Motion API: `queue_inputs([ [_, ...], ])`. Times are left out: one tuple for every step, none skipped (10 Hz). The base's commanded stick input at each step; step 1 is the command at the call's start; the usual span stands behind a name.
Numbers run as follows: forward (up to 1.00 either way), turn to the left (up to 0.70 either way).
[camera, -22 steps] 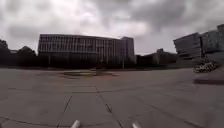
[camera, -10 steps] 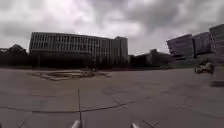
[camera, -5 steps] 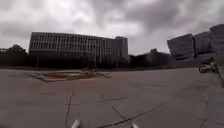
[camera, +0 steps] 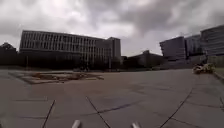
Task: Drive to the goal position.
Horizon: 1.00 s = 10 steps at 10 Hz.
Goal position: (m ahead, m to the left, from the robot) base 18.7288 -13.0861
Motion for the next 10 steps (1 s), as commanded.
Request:
queue_inputs([
  [1.0,-0.27],
  [1.0,-0.27],
  [1.0,-0.27],
  [1.0,-0.27],
  [1.0,-0.27],
  [1.0,-0.12],
  [1.0,0.0],
  [1.0,0.0],
  [1.0,0.0],
  [1.0,0.0],
])
